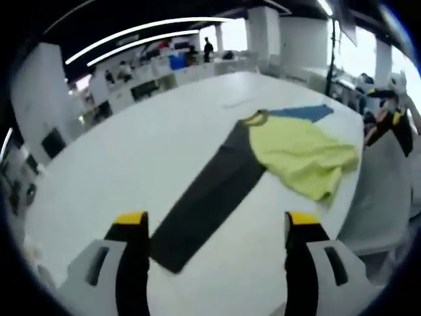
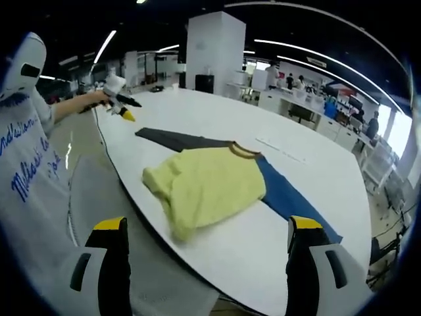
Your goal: Fold the garment on the visible template until the final outline fits inside the template.
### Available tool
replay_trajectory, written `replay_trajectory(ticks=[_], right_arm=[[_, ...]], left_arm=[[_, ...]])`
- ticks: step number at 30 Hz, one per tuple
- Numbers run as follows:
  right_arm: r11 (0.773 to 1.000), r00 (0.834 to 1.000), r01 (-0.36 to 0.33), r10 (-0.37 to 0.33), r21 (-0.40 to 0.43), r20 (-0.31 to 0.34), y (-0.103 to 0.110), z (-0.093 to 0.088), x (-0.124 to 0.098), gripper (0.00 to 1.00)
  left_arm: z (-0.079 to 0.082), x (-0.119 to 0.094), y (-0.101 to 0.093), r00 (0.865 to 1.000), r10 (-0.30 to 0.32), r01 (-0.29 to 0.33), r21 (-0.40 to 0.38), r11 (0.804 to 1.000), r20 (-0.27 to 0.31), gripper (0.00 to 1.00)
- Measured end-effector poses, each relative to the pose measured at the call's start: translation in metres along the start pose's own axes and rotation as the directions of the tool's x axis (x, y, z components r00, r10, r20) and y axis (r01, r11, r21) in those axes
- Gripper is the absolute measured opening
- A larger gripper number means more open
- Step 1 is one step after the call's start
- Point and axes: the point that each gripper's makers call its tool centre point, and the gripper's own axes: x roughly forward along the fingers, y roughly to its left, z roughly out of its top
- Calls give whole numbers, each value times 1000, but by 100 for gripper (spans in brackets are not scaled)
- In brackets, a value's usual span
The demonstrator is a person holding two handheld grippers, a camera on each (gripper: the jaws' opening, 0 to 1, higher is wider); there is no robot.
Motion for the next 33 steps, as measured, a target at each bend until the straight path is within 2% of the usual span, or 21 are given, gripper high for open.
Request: replay_trajectory(ticks=[6, 8, 15, 19, 21, 24, 29, 33], right_arm=[[1000, 1000, -4, 4, 0, 1, -2, -2, -1, 100], [1000, 1000, -3, 3, 0, 1, -3, -3, -2, 100], [1000, 1000, -3, 3, -2, 8, -7, -3, -2, 100], [1000, 1000, -5, 5, -4, 3, -7, -4, -1, 100], [1000, 1000, -3, 3, -1, 10, -8, -3, -2, 100], [1000, 1000, 1, -1, 1, 13, -9, -4, -2, 100], [1000, 1000, 0, 0, 3, 14, -9, -5, -2, 100], [1000, 1000, -1, 1, 3, 15, -9, -6, -3, 100]], left_arm=[[11, -5, -29, 999, -45, 44, 21, 999, 28, 88], [13, -6, -40, 997, -67, 66, 55, 996, 26, 91], [21, -13, -58, 995, -83, 79, 67, 995, 53, 99], [25, -16, -65, 994, -91, 87, 69, 994, 61, 100], [28, -19, -70, 991, -106, 101, 64, 993, 76, 100], [31, -24, -85, 983, -162, 157, 59, 986, 84, 100], [39, -29, -98, 977, -184, 178, 62, 982, 109, 100], [50, -35, -107, 967, -202, 198, 46, 979, 154, 100]])
